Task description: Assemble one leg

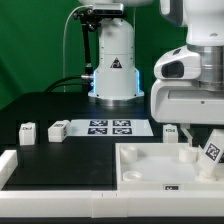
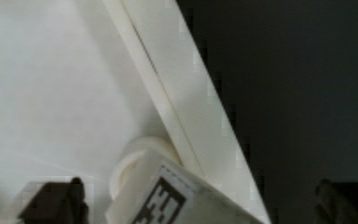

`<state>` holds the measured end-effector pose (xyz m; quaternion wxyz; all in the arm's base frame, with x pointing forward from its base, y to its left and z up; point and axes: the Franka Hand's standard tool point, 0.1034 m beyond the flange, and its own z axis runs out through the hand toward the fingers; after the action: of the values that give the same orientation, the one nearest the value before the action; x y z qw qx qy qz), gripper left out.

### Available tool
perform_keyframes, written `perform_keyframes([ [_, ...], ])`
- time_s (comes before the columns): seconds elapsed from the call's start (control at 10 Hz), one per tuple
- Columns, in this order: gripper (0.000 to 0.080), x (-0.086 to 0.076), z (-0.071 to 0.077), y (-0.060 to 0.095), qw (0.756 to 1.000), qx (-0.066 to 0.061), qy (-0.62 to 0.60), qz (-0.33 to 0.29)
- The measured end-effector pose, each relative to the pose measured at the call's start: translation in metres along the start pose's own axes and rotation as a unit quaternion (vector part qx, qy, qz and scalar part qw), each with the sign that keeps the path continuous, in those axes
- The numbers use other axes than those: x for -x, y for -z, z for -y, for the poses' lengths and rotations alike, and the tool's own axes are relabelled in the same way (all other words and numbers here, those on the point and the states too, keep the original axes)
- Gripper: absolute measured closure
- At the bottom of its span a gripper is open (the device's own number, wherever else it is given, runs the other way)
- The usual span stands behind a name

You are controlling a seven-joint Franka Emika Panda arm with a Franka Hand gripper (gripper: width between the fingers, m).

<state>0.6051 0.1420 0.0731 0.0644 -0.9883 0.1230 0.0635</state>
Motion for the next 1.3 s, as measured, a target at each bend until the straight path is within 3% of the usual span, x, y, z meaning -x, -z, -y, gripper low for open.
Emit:
perform_keyframes([
  [0.2, 0.015, -0.003, 0.0, 0.003, 0.994, 0.005, 0.112, -0.004],
  [0.5, 0.015, -0.01, -0.003, 0.007, 0.954, 0.02, 0.3, -0.013],
  [0.7, 0.015, -0.011, -0.005, 0.007, 0.935, 0.02, 0.354, -0.012],
  [0.8, 0.015, -0.01, -0.005, 0.007, 0.937, 0.02, 0.349, -0.012],
  [0.9, 0.0241, -0.011, -0.005, 0.007, 0.937, 0.02, 0.349, -0.012],
  [1.0, 0.0241, -0.01, -0.005, 0.007, 0.937, 0.02, 0.349, -0.012],
  [1.1, 0.0424, -0.011, -0.006, 0.008, 0.937, 0.021, 0.35, -0.012],
  [1.2, 0.0501, -0.013, -0.009, 0.008, 0.937, 0.024, 0.349, -0.013],
  [1.3, 0.0501, -0.013, -0.01, 0.008, 0.937, 0.024, 0.349, -0.013],
])
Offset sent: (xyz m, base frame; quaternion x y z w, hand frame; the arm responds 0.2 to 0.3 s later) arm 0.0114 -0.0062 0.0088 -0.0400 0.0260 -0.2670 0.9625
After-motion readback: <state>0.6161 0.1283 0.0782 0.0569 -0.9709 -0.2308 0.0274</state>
